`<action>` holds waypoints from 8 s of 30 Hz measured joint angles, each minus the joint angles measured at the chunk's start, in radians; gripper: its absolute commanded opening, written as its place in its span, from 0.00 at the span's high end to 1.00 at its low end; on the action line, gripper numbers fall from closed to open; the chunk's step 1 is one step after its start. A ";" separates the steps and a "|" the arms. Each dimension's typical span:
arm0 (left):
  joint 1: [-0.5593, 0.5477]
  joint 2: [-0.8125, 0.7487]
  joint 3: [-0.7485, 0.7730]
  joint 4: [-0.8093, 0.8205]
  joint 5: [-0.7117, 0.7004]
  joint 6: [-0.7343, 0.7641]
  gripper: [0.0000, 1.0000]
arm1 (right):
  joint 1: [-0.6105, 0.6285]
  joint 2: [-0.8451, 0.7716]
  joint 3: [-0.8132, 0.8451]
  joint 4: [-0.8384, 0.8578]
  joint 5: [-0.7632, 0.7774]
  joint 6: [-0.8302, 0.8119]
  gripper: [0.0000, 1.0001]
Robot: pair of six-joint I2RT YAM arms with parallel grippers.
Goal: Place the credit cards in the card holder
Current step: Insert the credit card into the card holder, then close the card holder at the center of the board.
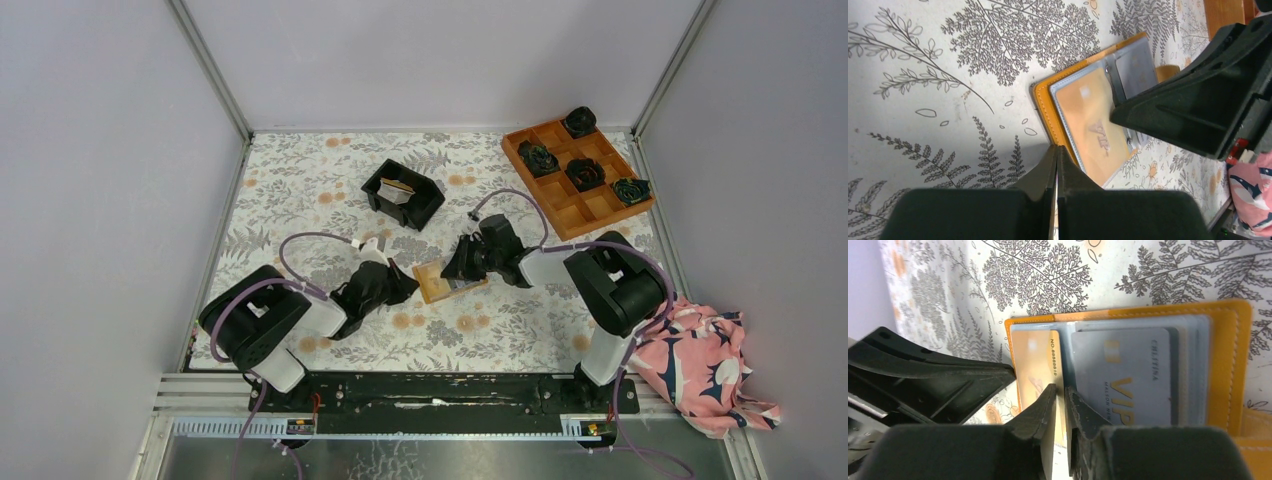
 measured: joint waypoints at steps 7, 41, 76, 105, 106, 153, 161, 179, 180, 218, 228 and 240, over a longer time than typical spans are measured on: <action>0.005 -0.001 -0.074 0.105 0.045 -0.055 0.83 | -0.055 0.054 -0.082 0.217 -0.135 0.090 1.00; 0.037 0.351 -0.248 0.819 0.094 -0.376 0.43 | -0.111 0.143 -0.169 0.526 -0.309 0.375 1.00; -0.014 0.317 -0.255 0.819 0.021 -0.351 0.30 | -0.129 0.182 -0.169 0.631 -0.336 0.481 1.00; -0.028 0.308 -0.256 0.821 0.018 -0.394 0.24 | -0.166 0.217 -0.144 0.668 -0.385 0.513 1.00; -0.028 0.308 -0.256 0.820 0.019 -0.394 0.24 | -0.166 0.217 -0.141 0.668 -0.386 0.515 1.00; -0.021 0.422 -0.222 0.826 0.034 -0.475 0.61 | -0.069 0.220 -0.142 0.656 -0.348 0.500 0.90; -0.021 0.437 -0.223 0.826 0.029 -0.460 0.68 | -0.057 0.205 -0.138 0.580 -0.330 0.436 0.64; -0.029 0.406 -0.239 0.822 0.011 -0.400 0.69 | -0.054 -0.077 -0.068 0.050 -0.098 0.076 0.62; -0.029 0.402 -0.242 0.822 0.011 -0.395 0.69 | -0.054 -0.087 -0.064 0.022 -0.078 0.056 0.62; -0.205 -0.103 0.046 -0.245 -0.254 -0.113 0.65 | -0.053 -0.194 -0.034 -0.279 0.283 -0.167 0.74; -0.240 -0.105 0.140 -0.374 -0.296 -0.073 0.65 | -0.053 -0.194 -0.034 -0.293 0.324 -0.190 0.94; -0.275 -0.085 0.295 -0.478 -0.324 -0.030 0.63 | -0.053 -0.188 -0.024 -0.310 0.327 -0.195 1.00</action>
